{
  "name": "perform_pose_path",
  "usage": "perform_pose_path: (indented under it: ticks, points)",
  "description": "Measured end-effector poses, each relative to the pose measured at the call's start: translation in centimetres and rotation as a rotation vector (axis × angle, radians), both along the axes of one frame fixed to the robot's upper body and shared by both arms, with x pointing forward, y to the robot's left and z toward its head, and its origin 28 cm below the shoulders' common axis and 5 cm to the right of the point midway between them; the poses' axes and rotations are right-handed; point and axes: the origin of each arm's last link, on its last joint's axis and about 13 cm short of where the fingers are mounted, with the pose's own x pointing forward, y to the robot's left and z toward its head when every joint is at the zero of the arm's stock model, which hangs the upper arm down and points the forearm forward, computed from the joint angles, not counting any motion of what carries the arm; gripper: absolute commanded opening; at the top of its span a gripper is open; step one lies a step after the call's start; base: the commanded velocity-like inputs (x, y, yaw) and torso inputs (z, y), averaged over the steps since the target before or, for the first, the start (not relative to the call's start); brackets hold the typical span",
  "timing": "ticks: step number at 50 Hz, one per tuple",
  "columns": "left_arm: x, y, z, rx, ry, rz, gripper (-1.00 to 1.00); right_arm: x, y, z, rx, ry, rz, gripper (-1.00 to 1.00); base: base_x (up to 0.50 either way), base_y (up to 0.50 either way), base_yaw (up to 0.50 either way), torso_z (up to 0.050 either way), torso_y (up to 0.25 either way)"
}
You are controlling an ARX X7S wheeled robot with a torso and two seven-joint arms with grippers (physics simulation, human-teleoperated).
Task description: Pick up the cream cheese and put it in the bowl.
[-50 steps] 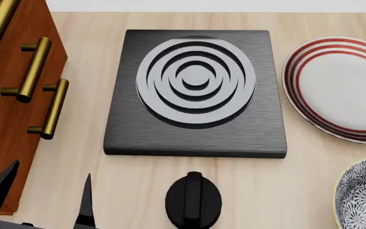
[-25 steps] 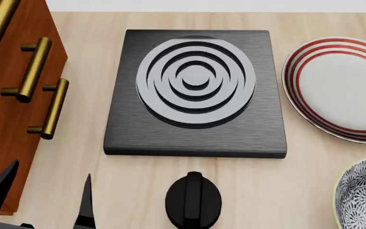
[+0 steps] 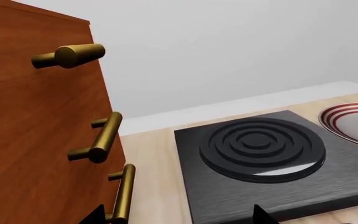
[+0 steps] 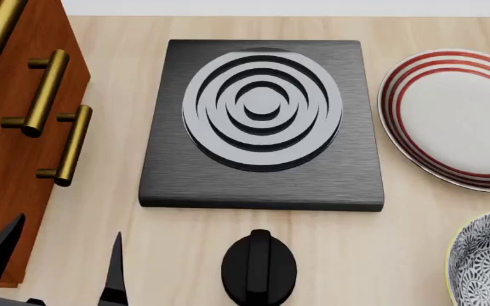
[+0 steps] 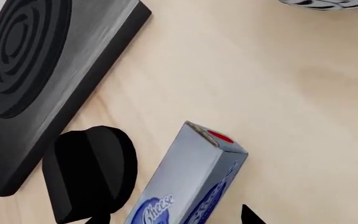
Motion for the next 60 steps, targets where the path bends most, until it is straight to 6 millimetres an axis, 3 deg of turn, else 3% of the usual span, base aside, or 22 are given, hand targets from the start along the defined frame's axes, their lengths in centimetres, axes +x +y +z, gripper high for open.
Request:
perform_pose_path:
  ticks: [30,31,60]
  points:
    - [-0.2,0.0,0.1,-0.008,-0.014,-0.008,1.0,0.9,0.3,-0.5,-0.007,0.022,0.003,1.0,0.0,0.0,0.0,0.0,0.0]
    - [-0.2,0.0,0.1,-0.008,-0.015,-0.008,1.0,0.9,0.3,-0.5,-0.007,0.023,0.003,-1.0,0.0,0.0,0.0,0.0,0.0]
    - [-0.2,0.1,0.1,-0.015,-0.024,-0.011,1.0,0.6,0.2,0.0,0.019,-0.006,0.003,-1.0,0.0,0.0,0.0,0.0,-0.001]
